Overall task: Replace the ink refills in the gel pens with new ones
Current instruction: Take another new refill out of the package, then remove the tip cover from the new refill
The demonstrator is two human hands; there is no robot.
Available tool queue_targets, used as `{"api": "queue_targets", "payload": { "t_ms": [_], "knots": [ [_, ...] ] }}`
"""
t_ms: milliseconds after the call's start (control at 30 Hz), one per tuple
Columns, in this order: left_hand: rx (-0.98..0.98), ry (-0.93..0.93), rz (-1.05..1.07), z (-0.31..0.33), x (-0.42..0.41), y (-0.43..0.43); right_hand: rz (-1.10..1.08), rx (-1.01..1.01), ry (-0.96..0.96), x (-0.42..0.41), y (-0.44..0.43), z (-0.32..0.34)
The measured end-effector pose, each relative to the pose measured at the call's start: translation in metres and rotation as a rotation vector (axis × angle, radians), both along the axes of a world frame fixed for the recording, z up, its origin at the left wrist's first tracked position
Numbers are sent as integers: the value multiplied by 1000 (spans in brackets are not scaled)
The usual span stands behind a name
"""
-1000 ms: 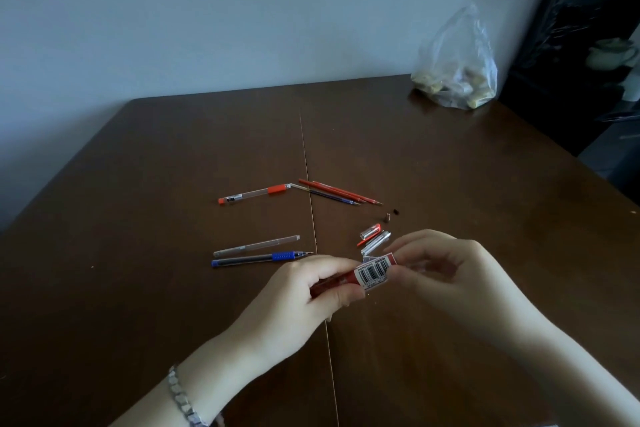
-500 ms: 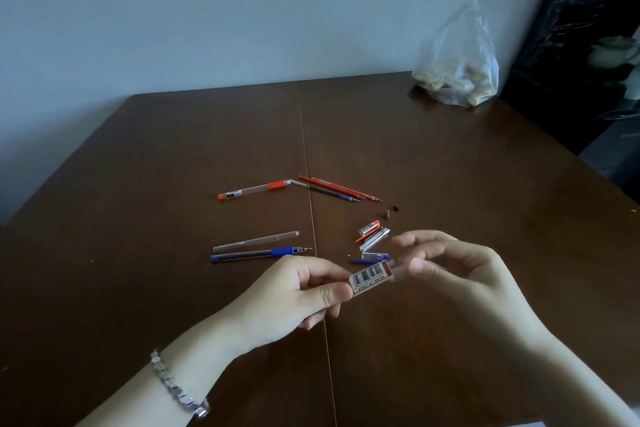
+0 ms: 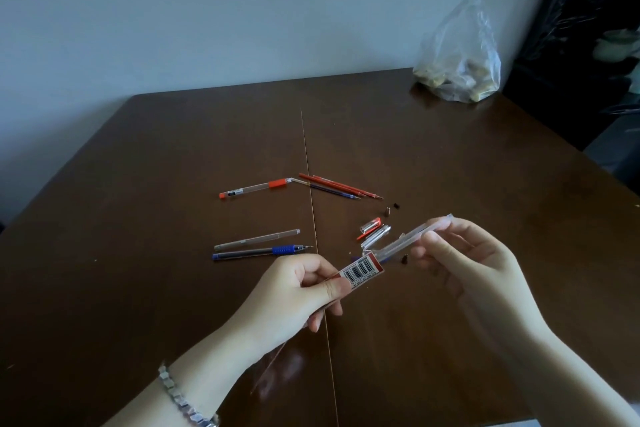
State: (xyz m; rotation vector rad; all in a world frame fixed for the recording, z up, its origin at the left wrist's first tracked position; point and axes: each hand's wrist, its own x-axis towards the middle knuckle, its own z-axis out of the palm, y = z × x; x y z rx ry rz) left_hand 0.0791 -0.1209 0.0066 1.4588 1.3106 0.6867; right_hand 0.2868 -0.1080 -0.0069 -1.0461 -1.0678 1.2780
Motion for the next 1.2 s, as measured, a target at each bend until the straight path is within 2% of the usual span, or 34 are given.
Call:
{"api": "queue_targets", "payload": {
  "t_ms": [67, 133, 200, 267, 333, 433, 500, 667, 800, 867, 933, 1033, 1200],
  "knots": [
    [-39, -34, -3, 2, 2, -1, 17, -12, 52, -1, 0, 1],
    [-119, -144, 49, 4, 3, -2, 20, -37, 200, -1, 0, 4],
    [-220, -285, 158, 4, 1, -2, -49, -46, 316, 2, 2, 8],
    [-253, -289, 215, 2, -3, -2, -145, -9, 351, 9, 4, 12],
    [-149, -38, 138, -5, -7, -3, -219, 33, 353, 16, 6, 16],
    [94, 515, -133, -17, -4, -3, -263, 36, 310, 21, 6, 22],
    [189, 686, -255, -22, 4, -1, -251, 19, 238, 22, 7, 24],
    [273, 707, -242, -22, 11, 10, -178, 5, -50, 20, 9, 24],
    [511, 676, -36, -17, -7, 25, -118, 57, -376, 21, 12, 23],
    [650, 770, 117, -20, -23, 43, -96, 80, -504, 18, 14, 24],
    [622, 898, 200, -22, -39, 61, -73, 119, -628, 14, 16, 25],
    [480, 960, 133, -26, -51, 75, -40, 167, -732, 8, 17, 25],
    [583, 1048, 35, -32, -52, 79, -45, 237, -814, 0, 18, 24]
  ]
}}
